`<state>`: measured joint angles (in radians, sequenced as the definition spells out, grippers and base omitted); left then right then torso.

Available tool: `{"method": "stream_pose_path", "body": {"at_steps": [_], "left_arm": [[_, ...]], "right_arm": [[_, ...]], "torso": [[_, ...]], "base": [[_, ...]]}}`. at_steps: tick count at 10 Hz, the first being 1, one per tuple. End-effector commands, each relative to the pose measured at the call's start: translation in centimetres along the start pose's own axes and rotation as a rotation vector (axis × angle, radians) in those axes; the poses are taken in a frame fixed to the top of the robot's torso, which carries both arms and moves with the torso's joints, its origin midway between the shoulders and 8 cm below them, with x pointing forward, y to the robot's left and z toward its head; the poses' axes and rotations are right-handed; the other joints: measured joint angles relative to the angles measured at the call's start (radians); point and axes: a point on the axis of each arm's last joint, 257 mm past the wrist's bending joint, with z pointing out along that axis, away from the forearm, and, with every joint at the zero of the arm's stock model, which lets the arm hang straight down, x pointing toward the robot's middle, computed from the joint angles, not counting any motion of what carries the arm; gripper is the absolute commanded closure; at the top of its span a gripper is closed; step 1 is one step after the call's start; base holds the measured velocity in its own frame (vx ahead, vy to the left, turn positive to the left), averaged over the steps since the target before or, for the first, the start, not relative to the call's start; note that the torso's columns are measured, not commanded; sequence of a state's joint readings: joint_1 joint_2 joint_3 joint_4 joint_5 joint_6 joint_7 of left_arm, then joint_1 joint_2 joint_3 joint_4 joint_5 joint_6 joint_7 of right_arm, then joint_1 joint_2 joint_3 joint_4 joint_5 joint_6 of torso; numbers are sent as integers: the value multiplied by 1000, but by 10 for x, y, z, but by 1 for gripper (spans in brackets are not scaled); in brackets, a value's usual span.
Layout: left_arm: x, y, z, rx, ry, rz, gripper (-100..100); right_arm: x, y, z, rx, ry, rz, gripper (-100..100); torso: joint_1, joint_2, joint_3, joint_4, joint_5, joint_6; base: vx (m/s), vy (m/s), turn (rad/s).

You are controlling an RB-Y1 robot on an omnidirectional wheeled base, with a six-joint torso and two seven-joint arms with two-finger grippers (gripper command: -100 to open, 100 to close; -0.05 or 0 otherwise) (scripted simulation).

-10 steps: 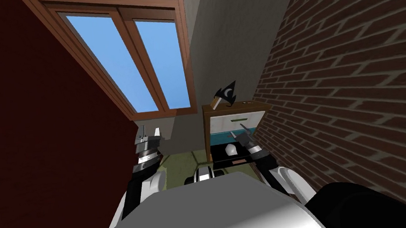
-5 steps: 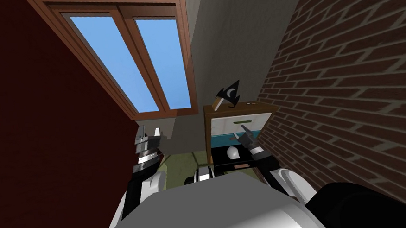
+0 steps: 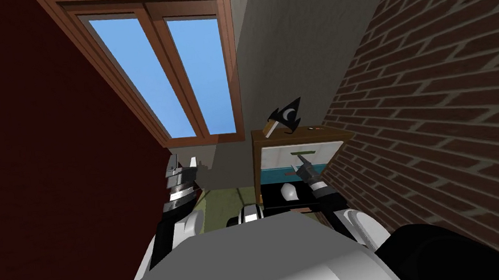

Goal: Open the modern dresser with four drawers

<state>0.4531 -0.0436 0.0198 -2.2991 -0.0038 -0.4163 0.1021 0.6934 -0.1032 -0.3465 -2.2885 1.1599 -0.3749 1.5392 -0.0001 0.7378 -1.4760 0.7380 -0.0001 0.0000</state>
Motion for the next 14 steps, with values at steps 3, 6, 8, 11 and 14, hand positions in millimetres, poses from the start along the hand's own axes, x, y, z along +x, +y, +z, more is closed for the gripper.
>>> {"method": "stream_pose_path", "body": {"at_steps": [3,6,8,11,14], "left_arm": [[0,0,0,0,0,0,0],[0,0,0,0,0,0,0],[0,0,0,0,0,0,0],[0,0,0,0,0,0,0],[0,0,0,0,0,0,0]], "right_arm": [[23,10,-5,-47,50,-225,-100],[26,11,-5,-55,55,-259,-100],[37,5,-7,-58,73,-265,-100],[31,7,-6,-53,64,-262,100],[25,2,-10,-54,42,-263,100]], "torso": [[0,0,0,0,0,0],[1,1,1,0,0,0],[1,-1,-1,0,0,0],[0,5,3,0,-1,1],[-5,0,2,-6,-8,-1]], "base": [[52,-30,53],[24,-10,23],[69,4,85],[-14,1,-55],[-161,33,-42]]}}
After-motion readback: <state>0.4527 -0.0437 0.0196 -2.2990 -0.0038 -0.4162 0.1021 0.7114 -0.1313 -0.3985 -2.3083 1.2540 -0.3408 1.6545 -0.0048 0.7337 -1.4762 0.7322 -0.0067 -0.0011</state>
